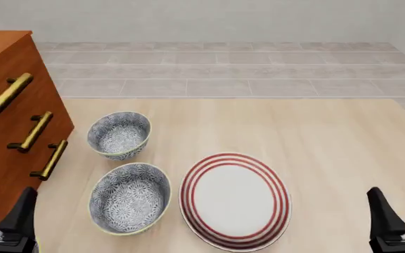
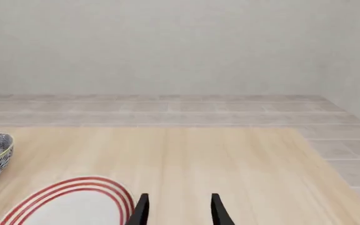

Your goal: Pick up the bowl and put it in the front on the plate.

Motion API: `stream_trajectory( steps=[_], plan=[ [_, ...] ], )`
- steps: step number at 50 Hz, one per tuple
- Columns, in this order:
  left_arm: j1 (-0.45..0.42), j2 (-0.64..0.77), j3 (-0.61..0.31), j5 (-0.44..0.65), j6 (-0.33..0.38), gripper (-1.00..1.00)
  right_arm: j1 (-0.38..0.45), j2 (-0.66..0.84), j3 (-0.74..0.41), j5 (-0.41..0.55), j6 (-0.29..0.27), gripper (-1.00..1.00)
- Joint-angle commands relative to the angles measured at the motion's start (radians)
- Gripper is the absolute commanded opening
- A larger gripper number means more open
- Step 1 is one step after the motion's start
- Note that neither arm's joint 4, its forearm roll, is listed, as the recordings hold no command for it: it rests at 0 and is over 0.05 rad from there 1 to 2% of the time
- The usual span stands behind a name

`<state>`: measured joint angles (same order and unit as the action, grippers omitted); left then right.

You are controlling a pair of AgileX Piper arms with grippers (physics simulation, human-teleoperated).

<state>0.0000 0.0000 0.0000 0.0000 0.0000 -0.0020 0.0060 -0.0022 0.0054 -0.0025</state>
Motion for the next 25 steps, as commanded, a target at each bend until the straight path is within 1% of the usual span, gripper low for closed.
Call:
stream_trajectory(
  steps=[1,6,8,9,13,14,15,17,18,19,21,25],
  plan=[
    [0.0,0.0,0.0,0.0,0.0,1.0,0.008,0.038,-0.01,-0.04,0.012,1.0],
    [0.0,0.0,0.0,0.0,0.0,1.0,0.012,0.085,-0.058,-0.039,0.031,1.0],
    [0.0,0.0,0.0,0.0,0.0,1.0,0.024,0.121,-0.087,-0.05,0.039,1.0],
    [0.0,0.0,0.0,0.0,0.0,1.0,0.044,0.141,-0.113,-0.051,0.034,1.0],
    [0.0,0.0,0.0,0.0,0.0,1.0,0.044,0.142,-0.114,-0.051,0.034,1.0],
    [0.0,0.0,0.0,0.0,0.0,1.0,0.076,0.196,-0.139,-0.084,0.026,1.0],
    [0.0,0.0,0.0,0.0,0.0,1.0,0.079,0.211,-0.145,-0.095,0.018,1.0],
    [0.0,0.0,0.0,0.0,0.0,1.0,0.087,0.252,-0.166,-0.11,0.026,1.0],
    [0.0,0.0,0.0,0.0,0.0,1.0,0.096,0.267,-0.177,-0.114,0.014,1.0],
    [0.0,0.0,0.0,0.0,0.0,1.0,0.123,0.311,-0.205,-0.117,-0.009,1.0],
    [0.0,0.0,0.0,0.0,0.0,1.0,0.147,0.325,-0.234,-0.103,-0.02,1.0],
    [0.0,0.0,0.0,0.0,0.0,1.0,0.167,0.386,-0.293,-0.092,-0.015,1.0]
  ],
)
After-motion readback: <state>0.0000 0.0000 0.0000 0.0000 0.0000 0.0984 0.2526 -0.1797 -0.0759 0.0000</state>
